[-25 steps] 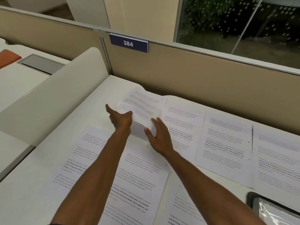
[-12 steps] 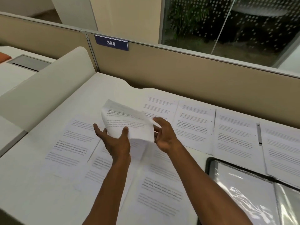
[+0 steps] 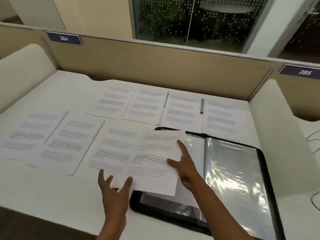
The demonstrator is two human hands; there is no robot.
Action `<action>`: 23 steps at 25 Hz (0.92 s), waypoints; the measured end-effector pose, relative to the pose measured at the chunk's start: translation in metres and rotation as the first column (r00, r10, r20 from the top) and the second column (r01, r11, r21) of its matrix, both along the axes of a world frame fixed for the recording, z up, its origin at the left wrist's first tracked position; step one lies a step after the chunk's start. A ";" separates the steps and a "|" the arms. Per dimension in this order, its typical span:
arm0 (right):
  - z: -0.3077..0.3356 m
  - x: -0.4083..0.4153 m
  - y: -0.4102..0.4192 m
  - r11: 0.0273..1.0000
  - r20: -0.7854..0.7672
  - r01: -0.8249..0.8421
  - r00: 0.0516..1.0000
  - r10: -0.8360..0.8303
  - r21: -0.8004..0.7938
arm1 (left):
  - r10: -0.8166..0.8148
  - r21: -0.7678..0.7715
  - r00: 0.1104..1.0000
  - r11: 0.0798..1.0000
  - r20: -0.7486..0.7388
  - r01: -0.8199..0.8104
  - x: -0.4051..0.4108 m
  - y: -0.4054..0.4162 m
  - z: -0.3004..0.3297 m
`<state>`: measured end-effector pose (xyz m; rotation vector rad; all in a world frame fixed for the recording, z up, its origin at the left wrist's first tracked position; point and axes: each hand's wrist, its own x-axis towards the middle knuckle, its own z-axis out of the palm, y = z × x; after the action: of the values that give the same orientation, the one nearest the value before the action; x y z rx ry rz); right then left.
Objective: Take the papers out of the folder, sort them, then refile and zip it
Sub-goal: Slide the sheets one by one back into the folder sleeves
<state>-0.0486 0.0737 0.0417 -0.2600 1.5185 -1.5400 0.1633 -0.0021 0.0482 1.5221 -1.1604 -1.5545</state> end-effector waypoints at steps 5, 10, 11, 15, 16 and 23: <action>-0.021 -0.020 0.128 0.995 -0.014 0.073 0.997 -0.072 0.061 | -0.245 0.047 0.955 0.969 0.165 0.241 -0.012 0.073 -0.010; -0.018 -0.042 0.169 0.950 0.052 0.257 0.962 -0.269 0.177 | -0.546 0.007 0.799 0.827 0.253 0.563 -0.038 0.107 -0.013; -0.019 -0.049 0.174 0.937 0.066 0.282 0.951 -0.301 0.207 | -0.569 -0.010 0.791 0.810 0.224 0.586 -0.046 0.111 -0.011; -0.015 -0.071 0.200 0.934 0.102 0.248 0.954 -0.281 0.258 | -0.465 0.128 0.858 0.858 -0.219 0.498 -0.076 0.117 -0.004; -0.015 -0.074 0.210 0.937 0.119 0.231 0.956 -0.269 0.262 | -0.418 0.206 0.874 0.859 -0.249 0.469 -0.084 0.116 -0.007; -0.044 -0.089 0.281 0.953 0.152 0.086 0.979 -0.135 0.291 | -0.676 0.269 0.731 0.691 -0.089 0.671 -0.113 0.131 -0.006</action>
<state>-0.1381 0.3543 -0.0020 0.1220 1.6145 -1.3696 0.0500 0.1285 0.0424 1.3365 -1.6946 -2.2834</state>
